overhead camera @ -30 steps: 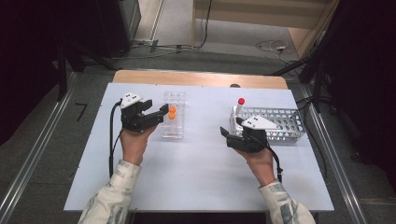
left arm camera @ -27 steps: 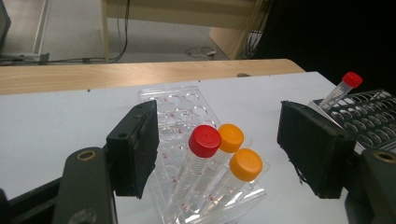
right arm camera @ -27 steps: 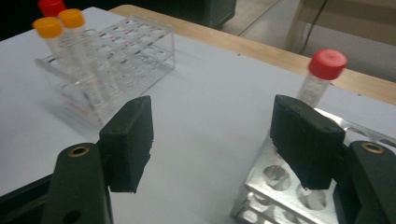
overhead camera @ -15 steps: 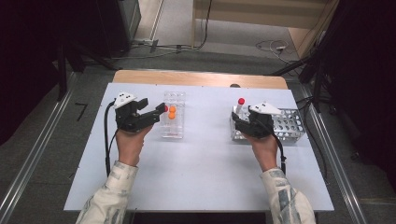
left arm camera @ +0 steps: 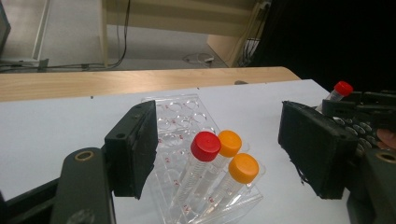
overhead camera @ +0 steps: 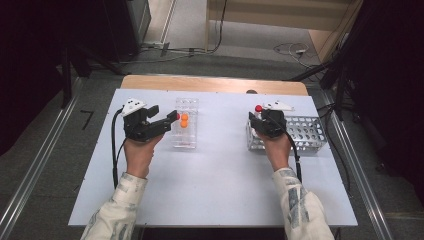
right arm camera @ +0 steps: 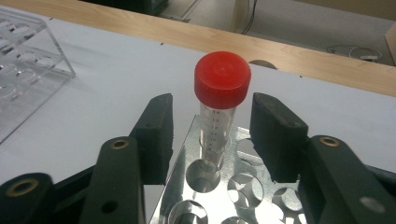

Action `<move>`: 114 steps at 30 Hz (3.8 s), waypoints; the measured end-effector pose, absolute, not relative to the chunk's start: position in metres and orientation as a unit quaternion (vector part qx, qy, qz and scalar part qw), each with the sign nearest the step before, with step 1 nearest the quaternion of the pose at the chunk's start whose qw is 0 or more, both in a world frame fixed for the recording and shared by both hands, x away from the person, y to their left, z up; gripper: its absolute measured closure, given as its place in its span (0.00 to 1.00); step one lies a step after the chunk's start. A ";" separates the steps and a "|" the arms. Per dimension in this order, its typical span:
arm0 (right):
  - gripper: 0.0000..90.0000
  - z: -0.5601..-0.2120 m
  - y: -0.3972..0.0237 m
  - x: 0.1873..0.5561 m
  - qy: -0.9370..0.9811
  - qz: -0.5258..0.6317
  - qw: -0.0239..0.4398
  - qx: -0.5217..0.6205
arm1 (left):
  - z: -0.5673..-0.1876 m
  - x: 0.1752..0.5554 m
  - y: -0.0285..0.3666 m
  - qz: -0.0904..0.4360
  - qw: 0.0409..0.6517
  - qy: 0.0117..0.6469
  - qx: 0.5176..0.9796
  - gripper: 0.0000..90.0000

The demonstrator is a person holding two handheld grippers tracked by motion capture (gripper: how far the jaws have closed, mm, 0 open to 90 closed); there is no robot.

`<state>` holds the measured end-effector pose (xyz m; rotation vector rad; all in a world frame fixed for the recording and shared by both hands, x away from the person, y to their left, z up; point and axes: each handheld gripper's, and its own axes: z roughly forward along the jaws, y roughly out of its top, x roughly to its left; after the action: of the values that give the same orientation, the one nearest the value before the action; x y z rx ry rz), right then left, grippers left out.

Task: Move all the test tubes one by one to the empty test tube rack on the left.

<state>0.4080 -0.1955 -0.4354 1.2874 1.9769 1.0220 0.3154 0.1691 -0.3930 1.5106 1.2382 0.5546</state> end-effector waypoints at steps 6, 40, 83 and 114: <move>0.70 -0.438 -0.194 0.411 0.733 0.383 0.277 0.488 | -0.393 0.315 0.167 0.233 0.524 0.517 0.635 0.32; 0.79 -0.380 -0.208 0.369 0.719 0.447 0.297 0.442 | -0.393 0.314 0.157 0.242 0.509 0.515 0.646 0.22; 0.79 -0.422 -0.097 0.320 0.817 0.451 0.170 0.317 | -0.390 0.294 0.094 0.192 0.528 0.401 0.723 0.35; 0.48 -0.414 -0.092 0.305 0.829 0.462 0.135 0.283 | -0.387 0.291 0.101 0.176 0.533 0.372 0.739 0.78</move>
<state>0.3052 -0.0922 -0.4141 0.8211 2.4031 1.3389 0.2914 0.1011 -0.3874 1.7620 0.8876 0.4196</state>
